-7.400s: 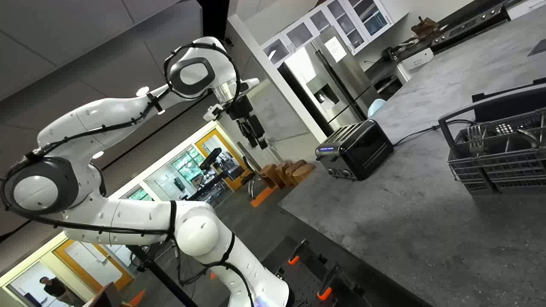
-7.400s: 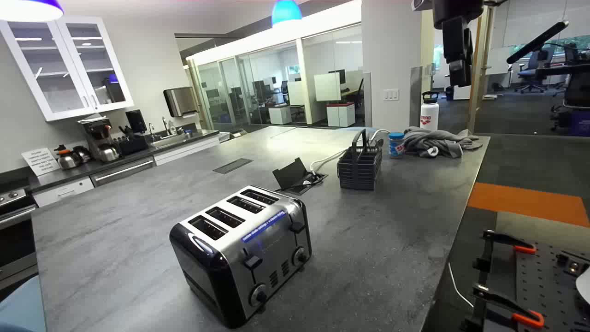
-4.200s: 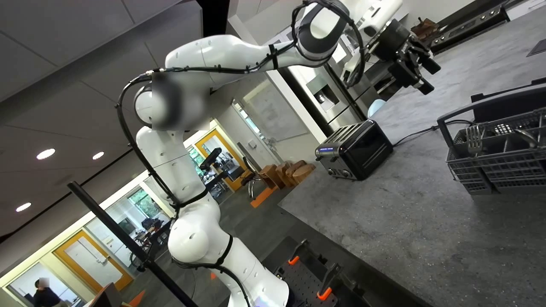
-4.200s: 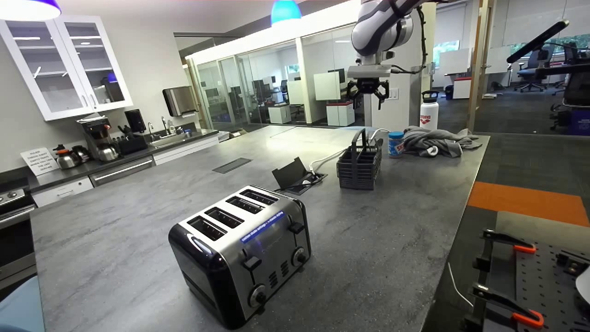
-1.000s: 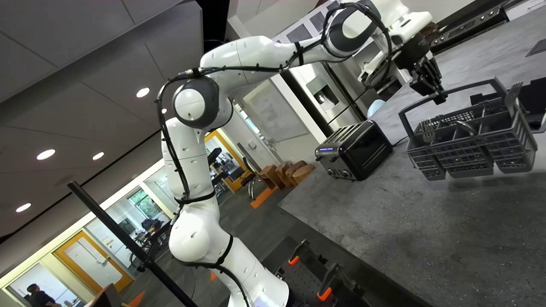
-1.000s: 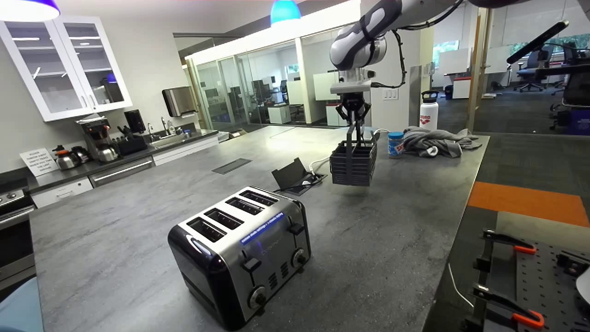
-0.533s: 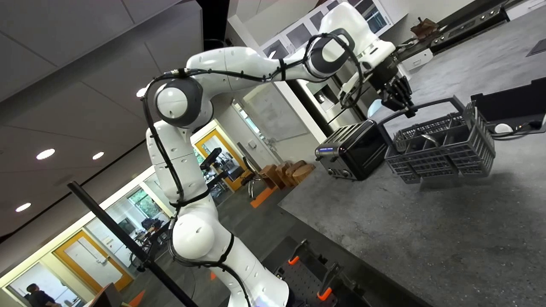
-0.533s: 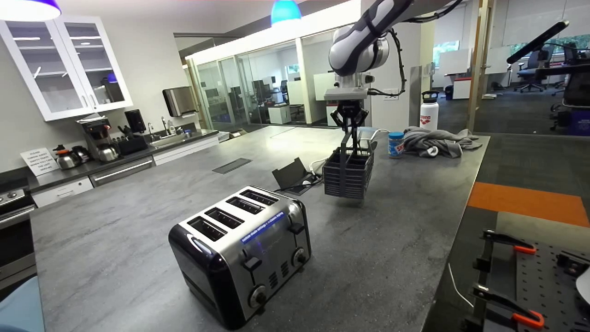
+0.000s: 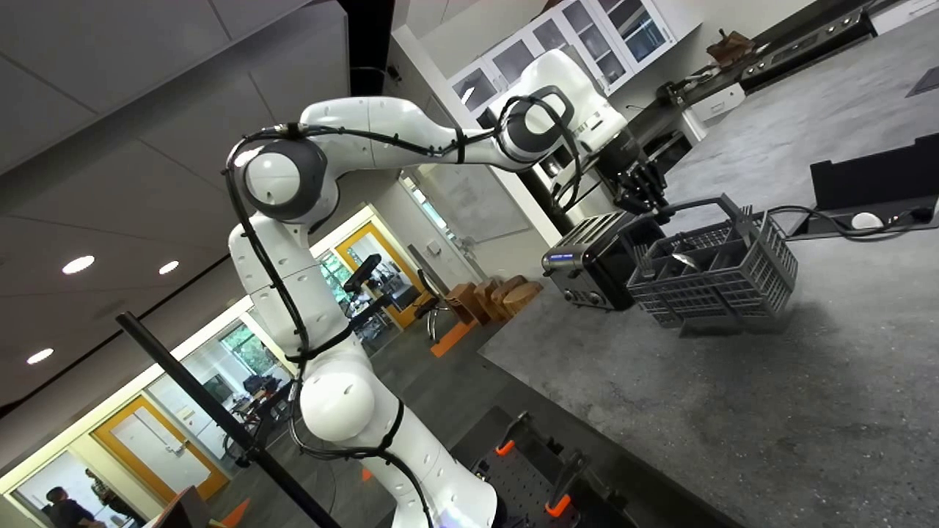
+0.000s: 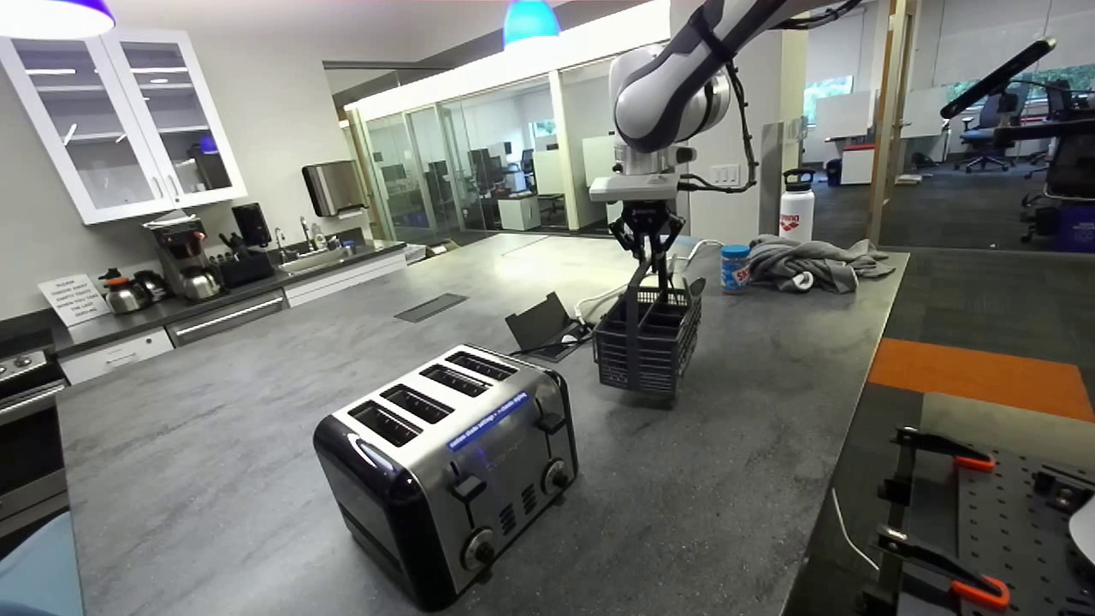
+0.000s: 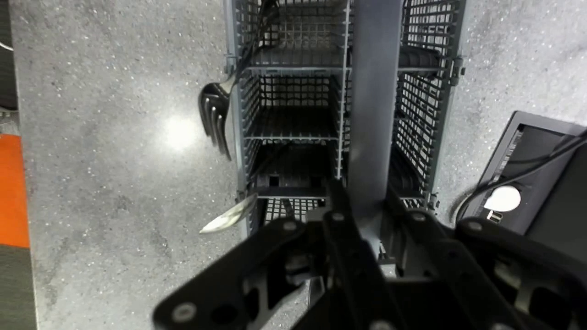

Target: Move the rack closer to the toaster

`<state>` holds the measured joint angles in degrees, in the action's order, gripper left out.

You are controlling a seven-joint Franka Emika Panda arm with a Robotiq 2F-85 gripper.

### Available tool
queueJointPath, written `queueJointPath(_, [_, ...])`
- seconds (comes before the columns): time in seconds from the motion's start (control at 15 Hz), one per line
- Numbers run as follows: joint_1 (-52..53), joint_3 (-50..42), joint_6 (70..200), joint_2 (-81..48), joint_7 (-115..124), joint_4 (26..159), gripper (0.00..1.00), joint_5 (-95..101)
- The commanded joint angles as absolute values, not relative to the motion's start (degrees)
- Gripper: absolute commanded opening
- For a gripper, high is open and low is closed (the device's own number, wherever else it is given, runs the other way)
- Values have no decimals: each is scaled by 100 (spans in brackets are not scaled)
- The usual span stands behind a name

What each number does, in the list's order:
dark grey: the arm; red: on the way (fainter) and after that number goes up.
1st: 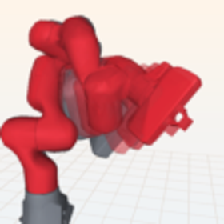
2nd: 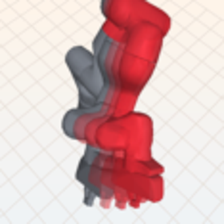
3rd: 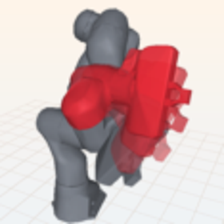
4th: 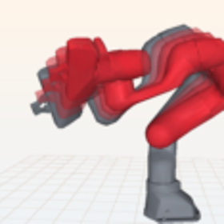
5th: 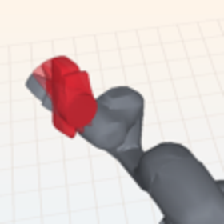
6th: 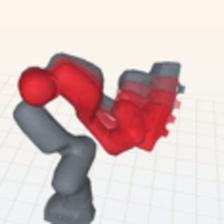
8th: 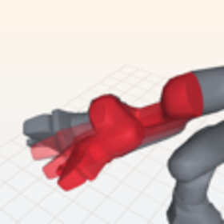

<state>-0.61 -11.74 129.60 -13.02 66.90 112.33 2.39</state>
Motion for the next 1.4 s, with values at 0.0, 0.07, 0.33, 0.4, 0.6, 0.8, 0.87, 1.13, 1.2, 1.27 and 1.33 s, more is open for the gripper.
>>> queueJointPath(0.0, [-35, -983, 12992, -879, 6890, 11632, 5, 296])
queueJointPath(0.07, [-40, -931, 13016, -877, 6892, 11665, 5, 263])
queueJointPath(0.33, [-40, -818, 13036, -1015, 6894, 11590, 5, 293])
queueJointPath(0.4, [-43, -800, 13003, -1043, 6850, 11544, 5, 298])
queueJointPath(0.6, [-74, -732, 12890, -1124, 6607, 11387, 5, 233])
queueJointPath(0.8, [-92, -719, 12872, -1252, 6343, 11191, 5, 272])
queueJointPath(0.87, [-101, -728, 12846, -1310, 6236, 11099, 5, 285])
queueJointPath(1.13, [-186, -739, 12759, -1615, 5644, 10636, 5, 191])
queueJointPath(1.2, [-206, -742, 12761, -1699, 5508, 10520, 5, 169])
queueJointPath(1.27, [-225, -743, 12731, -1797, 5377, 10390, 5, 138])
queueJointPath(1.33, [-234, -754, 12705, -1906, 5306, 10257, 5, 127])
